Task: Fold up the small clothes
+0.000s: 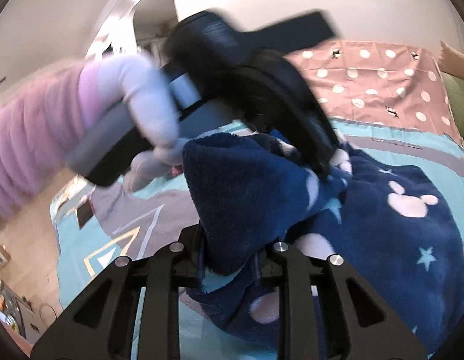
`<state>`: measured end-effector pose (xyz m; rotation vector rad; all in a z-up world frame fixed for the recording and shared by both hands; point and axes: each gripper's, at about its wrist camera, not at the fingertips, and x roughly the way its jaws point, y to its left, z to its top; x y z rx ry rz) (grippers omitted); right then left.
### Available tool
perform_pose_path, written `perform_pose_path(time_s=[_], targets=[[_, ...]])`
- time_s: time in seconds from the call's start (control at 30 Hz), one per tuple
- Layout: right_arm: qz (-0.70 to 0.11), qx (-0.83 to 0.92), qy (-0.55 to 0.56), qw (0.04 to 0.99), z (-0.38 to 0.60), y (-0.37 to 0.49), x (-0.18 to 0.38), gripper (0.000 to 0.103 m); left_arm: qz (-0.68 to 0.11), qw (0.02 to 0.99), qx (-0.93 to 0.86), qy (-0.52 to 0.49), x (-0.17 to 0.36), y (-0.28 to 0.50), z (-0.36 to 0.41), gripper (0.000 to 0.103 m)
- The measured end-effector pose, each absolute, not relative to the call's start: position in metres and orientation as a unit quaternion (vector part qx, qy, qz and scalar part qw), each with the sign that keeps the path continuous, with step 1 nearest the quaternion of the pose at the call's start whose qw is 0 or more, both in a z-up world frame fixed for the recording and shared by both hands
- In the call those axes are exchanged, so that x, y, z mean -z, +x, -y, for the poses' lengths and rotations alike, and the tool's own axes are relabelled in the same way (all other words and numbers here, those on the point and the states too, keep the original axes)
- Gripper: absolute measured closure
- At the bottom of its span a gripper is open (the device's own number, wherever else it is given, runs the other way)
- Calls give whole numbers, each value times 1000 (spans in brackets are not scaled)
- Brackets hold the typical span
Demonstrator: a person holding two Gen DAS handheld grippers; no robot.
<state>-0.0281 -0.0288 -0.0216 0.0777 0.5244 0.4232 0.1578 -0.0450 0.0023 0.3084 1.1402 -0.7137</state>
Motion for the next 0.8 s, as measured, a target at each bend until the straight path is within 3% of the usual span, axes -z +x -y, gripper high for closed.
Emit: perform_pose_path(time_s=[0.17, 0.43, 0.7, 0.8], targets=[[-222, -187, 34, 956, 51, -45, 3, 80, -485, 786, 379, 65, -32, 146, 50, 75], [-178, -114, 42, 977, 108, -80, -11, 81, -456, 762, 458, 38, -51, 127, 127, 80], [-289, -181, 268, 901, 186, -85, 61, 79, -507, 715, 478, 59, 8, 116, 174, 80], [-306, -206, 303, 879, 192, -83, 75, 79, -497, 722, 480, 44, 11, 113, 162, 74]])
